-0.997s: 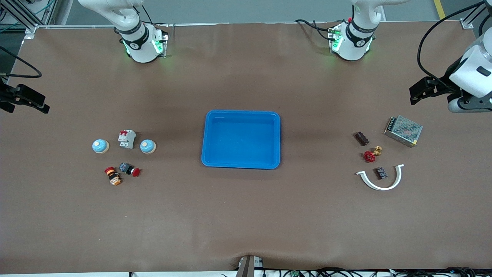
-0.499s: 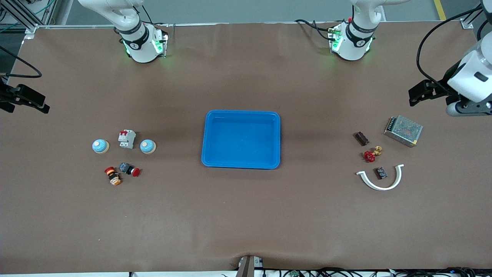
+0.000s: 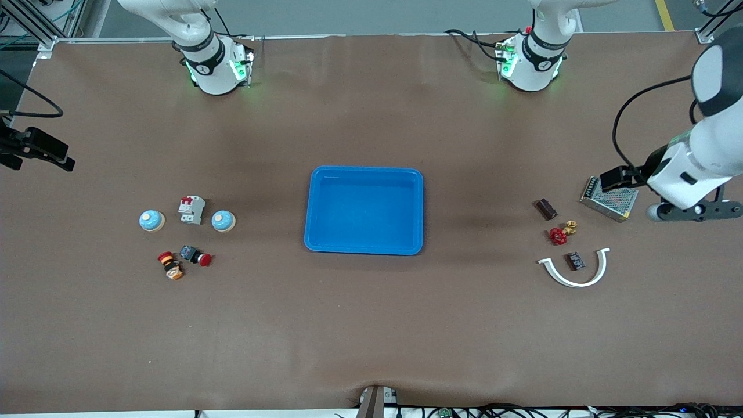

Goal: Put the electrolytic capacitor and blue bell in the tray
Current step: 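Grasp the black capacitor with the left gripper while the right gripper reaches the bell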

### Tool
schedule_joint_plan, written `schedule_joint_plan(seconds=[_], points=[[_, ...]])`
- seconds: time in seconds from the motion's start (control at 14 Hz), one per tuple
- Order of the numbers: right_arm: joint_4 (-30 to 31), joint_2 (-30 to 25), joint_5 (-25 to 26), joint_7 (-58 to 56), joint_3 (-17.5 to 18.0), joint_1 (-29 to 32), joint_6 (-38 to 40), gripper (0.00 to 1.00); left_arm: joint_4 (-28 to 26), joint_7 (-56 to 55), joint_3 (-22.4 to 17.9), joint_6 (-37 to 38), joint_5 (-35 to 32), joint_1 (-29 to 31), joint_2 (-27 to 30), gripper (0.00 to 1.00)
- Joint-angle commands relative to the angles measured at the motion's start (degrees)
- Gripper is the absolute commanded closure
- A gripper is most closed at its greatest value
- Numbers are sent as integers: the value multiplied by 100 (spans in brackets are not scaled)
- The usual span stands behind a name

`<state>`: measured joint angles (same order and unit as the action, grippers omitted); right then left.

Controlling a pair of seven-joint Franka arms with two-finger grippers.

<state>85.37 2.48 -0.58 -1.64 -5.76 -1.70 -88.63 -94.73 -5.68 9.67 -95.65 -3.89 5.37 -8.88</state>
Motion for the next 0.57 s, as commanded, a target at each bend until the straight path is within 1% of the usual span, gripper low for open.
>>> schedule_joint_plan(seconds=[0.0, 0.14, 0.36, 0.5], points=[[-3, -28, -65, -38, 66, 109, 21, 0, -790, 93, -9, -733, 55, 252, 176, 0], [-3, -28, -65, -38, 66, 109, 21, 0, -1326, -29, 8, -1174, 73, 333, 263, 0], [-3, -28, -73, -47, 66, 118, 21, 0, -1845, -441, 17, -1412, 125, 333, 290, 0], [-3, -28, -73, -55, 58, 118, 21, 0, -2197, -924, 61, -1614, 143, 324, 290, 0]])
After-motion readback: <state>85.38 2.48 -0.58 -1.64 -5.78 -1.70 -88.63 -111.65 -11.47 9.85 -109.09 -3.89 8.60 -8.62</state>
